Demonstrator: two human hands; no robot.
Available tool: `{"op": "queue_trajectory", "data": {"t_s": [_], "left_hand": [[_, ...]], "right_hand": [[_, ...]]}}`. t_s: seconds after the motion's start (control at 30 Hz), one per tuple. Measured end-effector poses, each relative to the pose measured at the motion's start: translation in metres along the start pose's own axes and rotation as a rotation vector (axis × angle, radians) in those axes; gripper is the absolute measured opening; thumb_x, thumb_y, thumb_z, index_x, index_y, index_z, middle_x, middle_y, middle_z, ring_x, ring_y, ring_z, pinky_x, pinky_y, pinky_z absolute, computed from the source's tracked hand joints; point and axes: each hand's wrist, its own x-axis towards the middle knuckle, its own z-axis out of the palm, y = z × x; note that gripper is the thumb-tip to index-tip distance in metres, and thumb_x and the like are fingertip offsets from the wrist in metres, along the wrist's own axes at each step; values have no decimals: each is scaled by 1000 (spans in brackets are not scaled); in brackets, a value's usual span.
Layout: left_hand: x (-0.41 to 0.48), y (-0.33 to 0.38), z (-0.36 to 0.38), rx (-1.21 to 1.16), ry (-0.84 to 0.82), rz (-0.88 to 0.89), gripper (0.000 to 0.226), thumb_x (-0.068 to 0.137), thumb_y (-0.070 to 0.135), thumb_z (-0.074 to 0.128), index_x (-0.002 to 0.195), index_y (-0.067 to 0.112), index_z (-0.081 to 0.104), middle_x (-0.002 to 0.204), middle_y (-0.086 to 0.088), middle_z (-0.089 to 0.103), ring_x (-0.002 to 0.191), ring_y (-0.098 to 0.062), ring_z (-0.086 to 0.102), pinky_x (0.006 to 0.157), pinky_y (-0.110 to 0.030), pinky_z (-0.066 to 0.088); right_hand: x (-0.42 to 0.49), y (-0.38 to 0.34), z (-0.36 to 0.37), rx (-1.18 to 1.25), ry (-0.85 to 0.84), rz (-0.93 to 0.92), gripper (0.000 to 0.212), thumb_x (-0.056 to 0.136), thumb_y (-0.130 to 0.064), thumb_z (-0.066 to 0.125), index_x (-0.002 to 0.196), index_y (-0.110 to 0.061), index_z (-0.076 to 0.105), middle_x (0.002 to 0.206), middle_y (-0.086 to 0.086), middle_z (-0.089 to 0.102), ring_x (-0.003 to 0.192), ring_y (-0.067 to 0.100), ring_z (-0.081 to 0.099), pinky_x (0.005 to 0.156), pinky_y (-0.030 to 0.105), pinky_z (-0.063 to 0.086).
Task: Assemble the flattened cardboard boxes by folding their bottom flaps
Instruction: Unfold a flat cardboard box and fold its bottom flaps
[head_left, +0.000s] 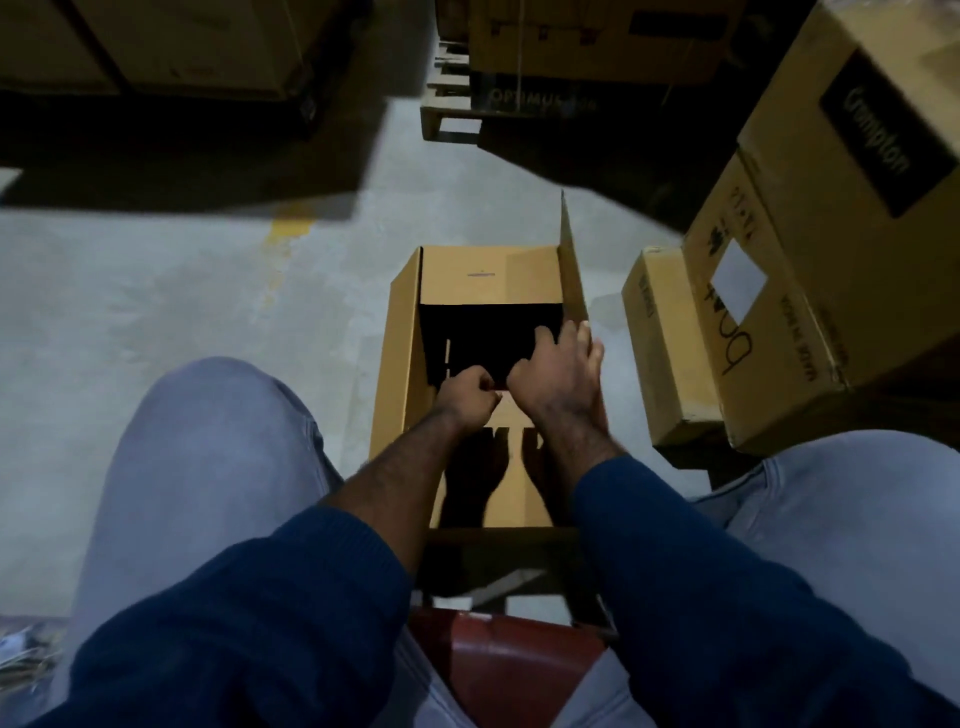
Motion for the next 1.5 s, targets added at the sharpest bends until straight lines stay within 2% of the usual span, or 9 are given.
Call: {"op": "queue_trajectory", "data": {"t_s": [0.13, 0.3, 0.43, 0.57, 0.9, 1.17, 1.23, 1.33, 1.5], "left_hand": [[2, 9, 22, 38, -35, 103, 23, 100, 23, 60, 123, 23, 61, 113, 3, 63, 95, -14, 61, 77, -32, 53], [4, 12, 40, 0, -81, 139, 22, 101, 23, 60, 122, 25, 59, 104, 4, 63, 88, -11, 61, 66, -29, 51], [6, 6, 44, 33, -112, 104, 25, 100, 24, 62, 125, 23, 59, 106, 3, 63, 89, -11, 62, 72, -31, 55], [7, -3, 42, 63, -181, 85, 30, 101, 22, 60, 131, 19, 56, 109, 0, 63, 96, -16, 64, 85, -40, 59], [12, -20, 46, 23, -240, 13, 28, 101, 20, 59, 129, 18, 57, 109, -4, 65, 98, -21, 63, 90, -45, 57], [16, -18, 57, -110, -231, -51, 21, 98, 21, 64, 118, 23, 60, 100, 0, 68, 90, -19, 63, 69, -31, 46], [16, -19, 60, -117, -231, -60, 20, 98, 21, 64, 117, 24, 60, 101, 1, 67, 93, -19, 63, 71, -32, 47], [15, -18, 60, -123, -222, -61, 19, 97, 20, 64, 116, 23, 61, 100, 1, 67, 93, -19, 63, 70, -30, 47], [18, -20, 60, -119, -210, -29, 19, 98, 20, 64, 116, 23, 61, 98, 2, 67, 91, -17, 64, 69, -30, 47]], "right_hand": [[1, 53, 14, -119, 20, 130, 64, 90, -33, 59, 150, -20, 43, 168, 17, 18, 157, 34, 6, 126, 49, -2], [-9, 98, 48, 37, -172, 321, 79, 94, -35, 61, 161, -19, 23, 171, 13, 9, 157, 32, 6, 127, 48, 11], [3, 108, 64, 152, -206, 374, 73, 93, -31, 68, 155, -14, 33, 166, 13, 21, 152, 33, 22, 121, 51, 32], [12, 111, 69, 238, -330, 433, 54, 96, -32, 69, 138, -6, 48, 141, 15, 51, 130, 35, 51, 98, 44, 51], [22, 104, 74, 200, -333, 470, 17, 96, -12, 67, 111, -4, 67, 112, 15, 68, 101, 29, 66, 71, 32, 50], [14, 106, 83, 134, -302, 451, 15, 96, -12, 66, 110, -8, 66, 108, 12, 66, 99, 28, 64, 75, 34, 54], [15, 108, 85, 155, -298, 457, 12, 95, -14, 67, 106, -9, 66, 104, 10, 66, 95, 27, 64, 79, 37, 58], [17, 113, 90, 163, -291, 437, 13, 95, -24, 66, 97, -11, 63, 95, 7, 66, 85, 23, 62, 74, 37, 57], [41, 113, 87, -119, -296, 243, 57, 100, -64, 40, 88, -13, 62, 79, 3, 62, 72, 21, 60, 73, 37, 54]]}}
